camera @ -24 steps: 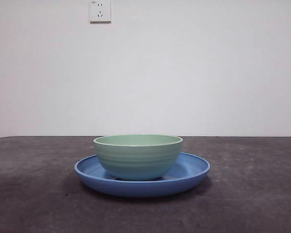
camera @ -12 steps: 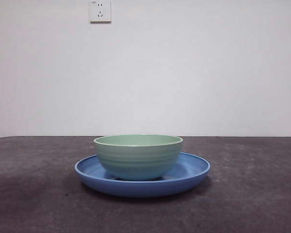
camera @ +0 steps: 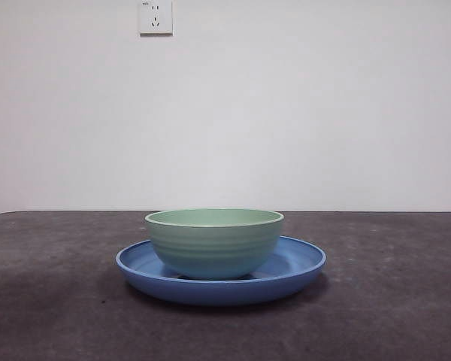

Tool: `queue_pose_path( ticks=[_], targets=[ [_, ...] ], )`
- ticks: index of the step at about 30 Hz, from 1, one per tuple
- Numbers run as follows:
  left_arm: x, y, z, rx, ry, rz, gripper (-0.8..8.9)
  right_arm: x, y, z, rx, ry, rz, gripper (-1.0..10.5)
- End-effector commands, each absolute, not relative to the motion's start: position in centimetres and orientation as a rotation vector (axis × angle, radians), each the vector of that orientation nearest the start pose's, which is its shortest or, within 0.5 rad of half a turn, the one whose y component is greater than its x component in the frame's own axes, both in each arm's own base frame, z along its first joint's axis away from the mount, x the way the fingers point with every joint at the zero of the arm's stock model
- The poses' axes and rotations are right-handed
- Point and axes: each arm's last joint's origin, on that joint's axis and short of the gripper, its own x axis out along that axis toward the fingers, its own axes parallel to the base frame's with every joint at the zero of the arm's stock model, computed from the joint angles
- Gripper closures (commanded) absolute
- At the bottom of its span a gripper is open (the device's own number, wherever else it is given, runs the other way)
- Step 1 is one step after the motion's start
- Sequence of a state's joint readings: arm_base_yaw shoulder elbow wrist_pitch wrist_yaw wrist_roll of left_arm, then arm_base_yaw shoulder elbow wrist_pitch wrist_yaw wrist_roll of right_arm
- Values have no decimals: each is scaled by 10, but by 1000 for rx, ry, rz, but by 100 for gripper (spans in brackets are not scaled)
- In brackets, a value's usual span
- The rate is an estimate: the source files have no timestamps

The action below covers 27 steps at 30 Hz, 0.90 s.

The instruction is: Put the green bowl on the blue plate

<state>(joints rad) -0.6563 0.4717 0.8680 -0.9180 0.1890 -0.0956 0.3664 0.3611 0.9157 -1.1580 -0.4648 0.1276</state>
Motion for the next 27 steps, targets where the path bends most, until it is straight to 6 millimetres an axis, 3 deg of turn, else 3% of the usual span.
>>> queue_pose_path(
  ticks=[1, 7, 11, 17, 22, 27],
  targets=[
    [53, -43, 330, 10, 525, -750, 761, 19, 21, 328, 137, 642, 779, 928],
    [62, -27, 329, 18, 447, -506, 761, 19, 21, 328, 137, 642, 779, 928],
    [76, -19, 312, 80, 370, -368, 761, 19, 21, 328, 136, 642, 779, 927],
    [96, -10, 263, 80, 250, -233, 761, 19, 21, 328, 137, 641, 779, 927],
    [100, -5, 215, 37, 214, -160, 761, 19, 21, 328, 137, 641, 779, 928],
    [100, -2, 182, 20, 198, -58, 761, 19, 21, 328, 136, 641, 779, 928]
  ],
)
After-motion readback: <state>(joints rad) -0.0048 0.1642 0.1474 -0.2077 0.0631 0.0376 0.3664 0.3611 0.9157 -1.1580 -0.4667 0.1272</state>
